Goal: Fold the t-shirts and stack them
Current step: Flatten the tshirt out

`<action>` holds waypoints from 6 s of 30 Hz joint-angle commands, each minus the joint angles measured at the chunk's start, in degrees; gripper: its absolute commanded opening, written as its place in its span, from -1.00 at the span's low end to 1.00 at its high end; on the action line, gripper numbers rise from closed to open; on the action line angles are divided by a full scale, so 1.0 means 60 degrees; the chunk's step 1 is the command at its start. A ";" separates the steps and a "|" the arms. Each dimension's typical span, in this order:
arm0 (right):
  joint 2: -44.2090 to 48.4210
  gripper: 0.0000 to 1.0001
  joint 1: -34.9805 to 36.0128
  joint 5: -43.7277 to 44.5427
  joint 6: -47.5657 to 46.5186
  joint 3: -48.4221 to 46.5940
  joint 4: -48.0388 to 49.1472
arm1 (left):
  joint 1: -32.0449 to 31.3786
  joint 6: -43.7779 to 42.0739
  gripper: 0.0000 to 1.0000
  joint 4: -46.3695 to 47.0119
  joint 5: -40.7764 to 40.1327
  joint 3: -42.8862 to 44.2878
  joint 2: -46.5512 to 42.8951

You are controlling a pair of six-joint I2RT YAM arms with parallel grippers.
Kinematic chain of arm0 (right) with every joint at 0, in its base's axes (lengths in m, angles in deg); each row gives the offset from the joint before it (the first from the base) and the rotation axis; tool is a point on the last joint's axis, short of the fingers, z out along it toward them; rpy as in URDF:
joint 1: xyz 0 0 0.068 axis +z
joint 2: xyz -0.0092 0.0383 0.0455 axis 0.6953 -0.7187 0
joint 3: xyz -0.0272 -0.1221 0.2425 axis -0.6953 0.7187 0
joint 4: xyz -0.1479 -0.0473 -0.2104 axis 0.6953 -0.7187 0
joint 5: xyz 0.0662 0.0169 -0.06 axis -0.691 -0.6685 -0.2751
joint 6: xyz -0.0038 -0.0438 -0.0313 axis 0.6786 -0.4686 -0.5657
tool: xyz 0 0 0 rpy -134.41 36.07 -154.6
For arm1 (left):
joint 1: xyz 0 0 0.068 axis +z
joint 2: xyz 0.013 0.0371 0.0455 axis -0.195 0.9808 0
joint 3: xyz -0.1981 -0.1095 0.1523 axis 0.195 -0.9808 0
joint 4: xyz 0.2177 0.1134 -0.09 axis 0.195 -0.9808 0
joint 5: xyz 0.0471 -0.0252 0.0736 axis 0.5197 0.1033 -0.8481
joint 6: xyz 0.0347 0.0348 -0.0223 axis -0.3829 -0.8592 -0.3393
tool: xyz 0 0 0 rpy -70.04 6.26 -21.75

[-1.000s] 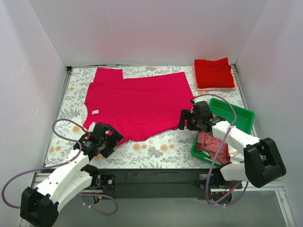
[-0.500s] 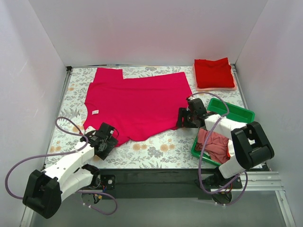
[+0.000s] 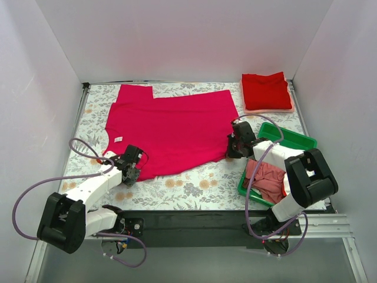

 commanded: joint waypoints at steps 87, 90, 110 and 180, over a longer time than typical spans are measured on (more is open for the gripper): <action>-0.3709 0.60 -0.1041 -0.0250 -0.2870 -0.6643 -0.1775 | 0.4238 -0.4388 -1.00 0.4139 0.3683 0.6321 0.6641; -0.3783 0.60 -0.1041 -0.0250 -0.2841 -0.6687 -0.1789 | 0.4253 -0.4431 -1.00 0.4124 0.3742 0.6262 0.6436; -0.5349 0.18 -0.0983 -0.1055 -0.2372 -0.7932 -0.1951 | 0.4267 -0.4607 -1.00 0.3919 0.3683 0.5427 0.4341; 0.2823 -0.96 -0.0983 0.1157 -0.2166 -0.0886 -0.4162 | 0.4224 -0.0505 -1.00 -0.5734 0.2071 0.3081 -0.4946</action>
